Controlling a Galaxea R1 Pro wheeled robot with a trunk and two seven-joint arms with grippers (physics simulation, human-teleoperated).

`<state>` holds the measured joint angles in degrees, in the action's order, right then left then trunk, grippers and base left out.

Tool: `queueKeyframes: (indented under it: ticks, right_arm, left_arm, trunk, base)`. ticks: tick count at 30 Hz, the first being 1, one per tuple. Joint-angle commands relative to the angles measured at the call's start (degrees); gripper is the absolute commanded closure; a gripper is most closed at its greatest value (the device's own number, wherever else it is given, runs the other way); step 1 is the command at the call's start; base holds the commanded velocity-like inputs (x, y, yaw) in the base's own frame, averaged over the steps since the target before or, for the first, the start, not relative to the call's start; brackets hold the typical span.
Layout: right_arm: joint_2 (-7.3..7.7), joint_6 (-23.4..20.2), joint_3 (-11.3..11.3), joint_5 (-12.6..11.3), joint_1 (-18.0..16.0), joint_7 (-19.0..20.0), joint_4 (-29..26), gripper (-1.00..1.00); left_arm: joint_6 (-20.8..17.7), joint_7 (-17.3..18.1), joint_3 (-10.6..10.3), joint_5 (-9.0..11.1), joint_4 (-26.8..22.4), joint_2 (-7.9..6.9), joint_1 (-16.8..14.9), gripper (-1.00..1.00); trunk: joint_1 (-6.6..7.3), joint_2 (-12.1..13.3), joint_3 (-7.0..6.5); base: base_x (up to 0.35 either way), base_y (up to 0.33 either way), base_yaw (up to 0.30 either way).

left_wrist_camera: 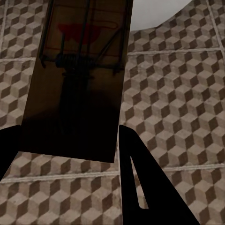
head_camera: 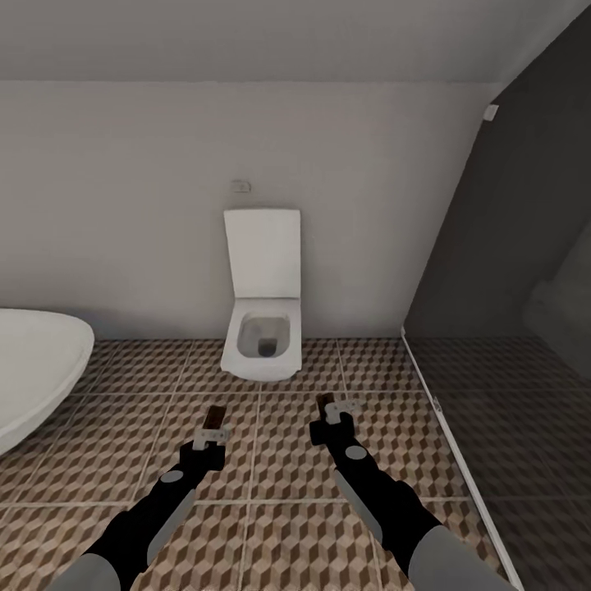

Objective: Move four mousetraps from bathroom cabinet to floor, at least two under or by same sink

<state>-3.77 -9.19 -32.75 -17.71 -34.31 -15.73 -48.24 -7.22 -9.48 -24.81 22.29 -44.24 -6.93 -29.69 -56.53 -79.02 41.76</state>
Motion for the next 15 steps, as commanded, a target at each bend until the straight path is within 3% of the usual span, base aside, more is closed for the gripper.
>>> queueKeyframes:
  ticks: [1,15]
  right_arm:
    - [0.02,-0.2,-0.2,-0.4,-0.1,-0.4,-0.2,1.0]
    - [0.08,-0.3,-0.2,-0.4,-0.1,-0.4,-0.4,1.0]
  left_arm:
    - [-0.2,-0.7,-0.4,0.3,-0.1,-0.1,0.0,1.0]
    - [-0.2,-0.7,-0.4,0.3,-0.5,-0.15,0.0,1.0]
  trunk:
    - [-0.22,-0.4,0.3]
    - [-3.3,-6.1,3.76]
  base:
    - [0.0,0.0,0.0]
    - [0.0,0.0,0.0]
